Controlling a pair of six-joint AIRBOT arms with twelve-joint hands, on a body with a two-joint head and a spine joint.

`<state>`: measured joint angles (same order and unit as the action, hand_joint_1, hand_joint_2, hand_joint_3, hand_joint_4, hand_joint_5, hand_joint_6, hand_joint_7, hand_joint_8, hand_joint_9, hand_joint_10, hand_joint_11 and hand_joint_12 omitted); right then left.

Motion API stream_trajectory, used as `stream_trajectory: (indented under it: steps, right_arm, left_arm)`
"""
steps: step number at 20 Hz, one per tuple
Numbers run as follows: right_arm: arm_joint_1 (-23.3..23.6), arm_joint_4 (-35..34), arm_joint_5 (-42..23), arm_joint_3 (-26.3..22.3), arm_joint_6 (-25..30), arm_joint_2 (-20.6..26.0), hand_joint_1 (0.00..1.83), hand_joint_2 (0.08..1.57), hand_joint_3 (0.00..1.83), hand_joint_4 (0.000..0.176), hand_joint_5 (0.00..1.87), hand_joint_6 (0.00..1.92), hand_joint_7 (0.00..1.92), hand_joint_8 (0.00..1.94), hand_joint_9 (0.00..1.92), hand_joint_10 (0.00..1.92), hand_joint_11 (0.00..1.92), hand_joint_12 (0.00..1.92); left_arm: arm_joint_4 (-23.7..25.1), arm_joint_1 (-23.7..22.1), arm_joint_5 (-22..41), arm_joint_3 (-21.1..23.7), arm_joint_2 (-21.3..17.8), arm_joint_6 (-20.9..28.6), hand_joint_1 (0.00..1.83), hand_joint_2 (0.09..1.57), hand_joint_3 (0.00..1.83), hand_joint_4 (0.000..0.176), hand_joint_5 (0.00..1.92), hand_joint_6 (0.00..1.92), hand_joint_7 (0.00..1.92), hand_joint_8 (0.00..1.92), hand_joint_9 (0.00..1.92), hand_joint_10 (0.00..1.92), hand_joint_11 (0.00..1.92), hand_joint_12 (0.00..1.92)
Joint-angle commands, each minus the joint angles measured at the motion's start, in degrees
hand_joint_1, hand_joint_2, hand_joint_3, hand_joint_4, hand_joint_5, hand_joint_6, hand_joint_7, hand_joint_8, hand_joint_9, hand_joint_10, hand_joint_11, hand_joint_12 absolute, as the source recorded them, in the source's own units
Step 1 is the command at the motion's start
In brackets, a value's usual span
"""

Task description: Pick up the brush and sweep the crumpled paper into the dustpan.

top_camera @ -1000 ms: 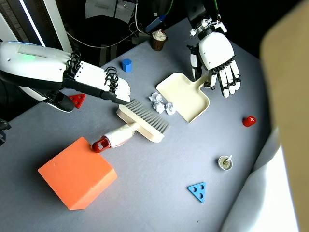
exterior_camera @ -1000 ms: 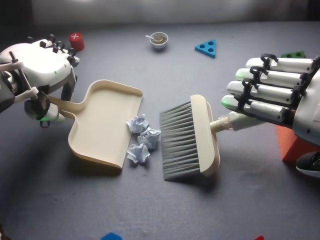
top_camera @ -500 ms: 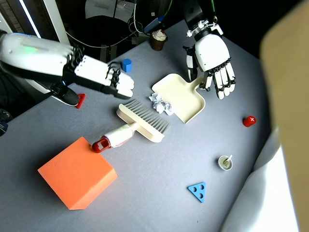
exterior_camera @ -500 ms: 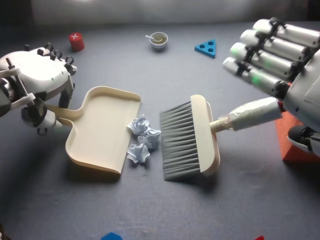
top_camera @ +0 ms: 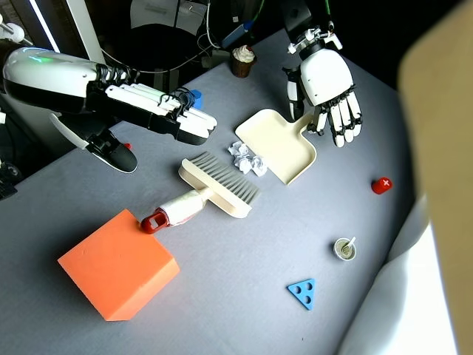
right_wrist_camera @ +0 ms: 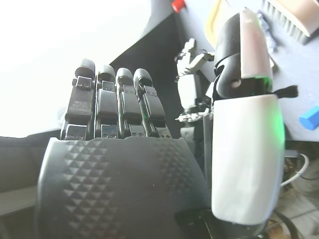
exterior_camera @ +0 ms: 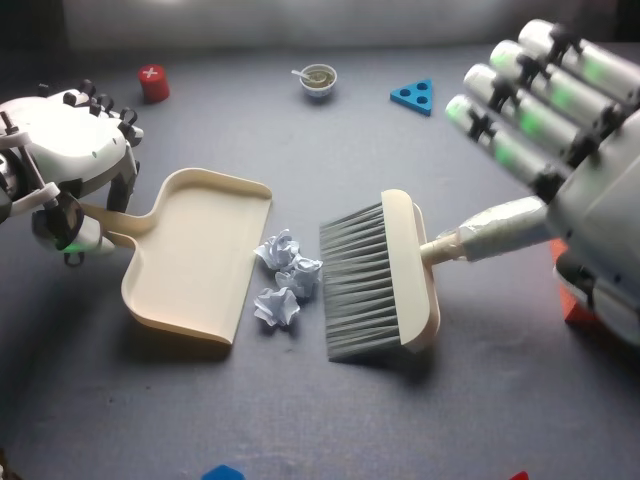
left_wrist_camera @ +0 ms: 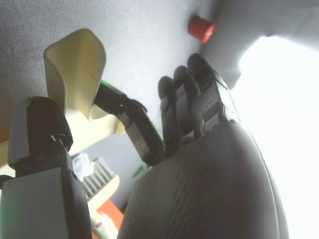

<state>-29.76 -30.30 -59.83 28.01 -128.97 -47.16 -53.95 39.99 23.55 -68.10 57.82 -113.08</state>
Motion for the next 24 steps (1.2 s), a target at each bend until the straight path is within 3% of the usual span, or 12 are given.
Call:
stream_trajectory:
  steps: [1, 4, 13, 17, 18, 24]
  right_arm:
    - [0.0, 3.2, -7.8, -0.4, -0.6, -0.1, 1.01, 0.98, 0.00, 0.000, 0.12, 0.00, 0.06, 0.00, 0.07, 0.00, 0.13, 0.00]
    - [-0.2, -0.6, -9.5, 0.0, -0.6, -1.9, 1.01, 0.99, 0.00, 0.000, 0.12, 0.00, 0.06, 0.00, 0.07, 0.00, 0.13, 0.00]
    - [-1.9, -5.7, -11.9, 2.0, -0.8, -8.6, 1.03, 0.99, 0.00, 0.000, 0.12, 0.01, 0.08, 0.00, 0.09, 0.00, 0.15, 0.01]
    - [-2.3, -5.8, -12.7, 4.9, -1.0, -11.6, 1.02, 1.00, 0.00, 0.000, 0.11, 0.01, 0.07, 0.01, 0.08, 0.01, 0.14, 0.01]
    - [-2.6, -5.8, -12.7, 5.8, -1.0, -12.3, 1.04, 1.00, 0.00, 0.000, 0.12, 0.01, 0.07, 0.01, 0.08, 0.01, 0.14, 0.01]
    - [-4.0, -5.6, -13.4, 9.5, -1.0, -15.2, 1.00, 1.02, 0.01, 0.000, 0.10, 0.00, 0.06, 0.00, 0.07, 0.00, 0.13, 0.00]
  left_arm:
    - [1.8, -0.3, 4.5, -0.1, -0.4, -0.2, 1.11, 1.11, 0.00, 0.000, 1.00, 0.94, 0.26, 0.00, 0.18, 0.00, 0.00, 0.43]
    - [1.7, -0.3, 4.6, 0.1, -0.4, -0.2, 1.10, 1.11, 0.00, 0.000, 1.00, 0.94, 0.29, 0.00, 0.20, 0.00, 0.00, 0.54]
    - [1.3, -0.4, 4.6, -0.2, -0.4, -0.2, 1.10, 1.11, 0.00, 0.000, 1.00, 0.95, 0.27, 0.00, 0.19, 0.00, 0.00, 0.53]
    - [1.1, -0.4, 4.7, -0.2, -0.4, -0.2, 1.09, 1.11, 0.00, 0.006, 1.00, 0.95, 0.29, 0.00, 0.20, 0.00, 0.00, 0.50]
    - [1.1, -0.5, 4.7, -0.2, -0.3, -0.2, 1.10, 1.10, 0.00, 0.000, 1.01, 0.94, 0.28, 0.00, 0.20, 0.00, 0.00, 0.50]
    - [0.7, -0.6, 4.7, -0.1, -0.3, -0.2, 1.11, 1.10, 0.00, 0.000, 1.01, 0.93, 0.27, 0.00, 0.19, 0.00, 0.00, 0.45]
